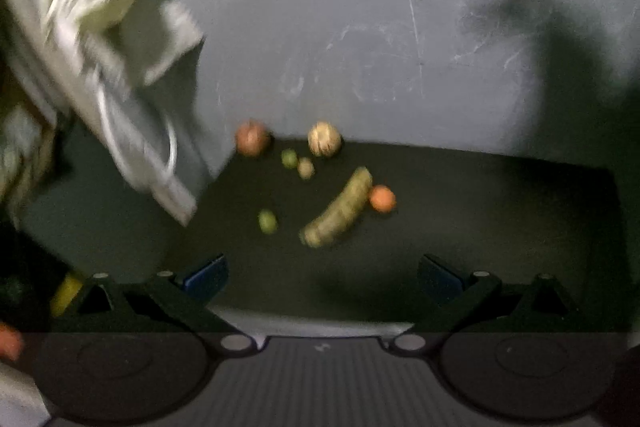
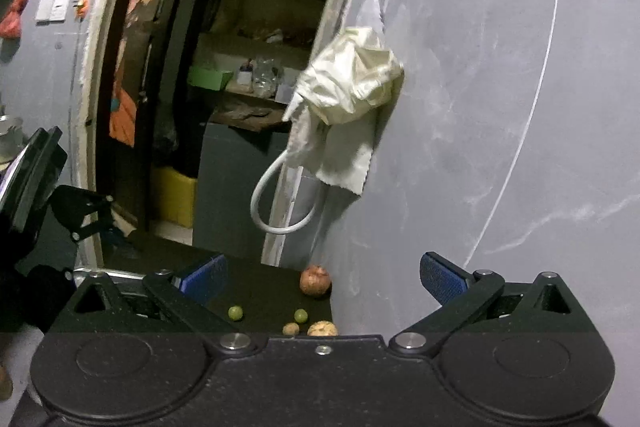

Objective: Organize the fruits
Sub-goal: 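Move left tool toward the second banana while right tool moves toward the orange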

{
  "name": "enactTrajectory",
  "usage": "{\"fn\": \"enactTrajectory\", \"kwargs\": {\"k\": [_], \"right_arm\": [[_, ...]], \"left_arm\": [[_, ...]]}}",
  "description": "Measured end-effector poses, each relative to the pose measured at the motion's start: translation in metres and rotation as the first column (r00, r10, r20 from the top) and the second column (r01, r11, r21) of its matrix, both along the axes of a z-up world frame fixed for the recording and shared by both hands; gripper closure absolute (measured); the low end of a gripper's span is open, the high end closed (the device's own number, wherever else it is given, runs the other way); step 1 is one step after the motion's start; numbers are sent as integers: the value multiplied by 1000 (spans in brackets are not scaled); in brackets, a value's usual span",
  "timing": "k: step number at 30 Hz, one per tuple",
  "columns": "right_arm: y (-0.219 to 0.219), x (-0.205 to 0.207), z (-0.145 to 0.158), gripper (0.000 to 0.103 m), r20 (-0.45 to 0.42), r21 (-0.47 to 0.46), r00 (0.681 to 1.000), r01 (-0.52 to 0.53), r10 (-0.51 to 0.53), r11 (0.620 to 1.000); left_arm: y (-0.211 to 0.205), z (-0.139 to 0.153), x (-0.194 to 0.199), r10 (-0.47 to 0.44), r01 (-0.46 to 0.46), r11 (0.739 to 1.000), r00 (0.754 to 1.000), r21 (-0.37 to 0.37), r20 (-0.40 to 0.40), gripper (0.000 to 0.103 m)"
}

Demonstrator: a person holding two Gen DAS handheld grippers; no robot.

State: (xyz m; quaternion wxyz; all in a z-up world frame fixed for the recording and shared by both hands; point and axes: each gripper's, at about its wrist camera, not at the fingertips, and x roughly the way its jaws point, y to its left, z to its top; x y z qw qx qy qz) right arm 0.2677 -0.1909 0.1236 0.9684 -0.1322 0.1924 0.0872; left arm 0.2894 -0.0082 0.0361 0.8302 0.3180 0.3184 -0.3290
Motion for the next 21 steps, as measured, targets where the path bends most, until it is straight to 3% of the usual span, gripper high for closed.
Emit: {"fn": "enactTrajectory", "kwargs": {"k": [6,11,14,17,21], "right_arm": [[-20,43,-94,1,-168,49,985,50,-41,998],[-17,51,-160,1,-280,21,959,47,-39,999],[-14,54,-185,1,-309,31,951,32,-21,999],[-12,62,-207,8,-327,36,945,36,-22,999],[-10,77,-232,22,-353,34,935,44,-29,998]], "left_arm": [[-33,-51,53,-83,77,993,994,89,73,1],[-49,-94,87,-116,111,982,993,156,21,1],[-57,-113,92,-186,179,959,983,221,9,1],[-66,-129,96,-256,244,933,967,266,10,1],[-76,-143,105,-289,276,919,957,280,3,3]]}}
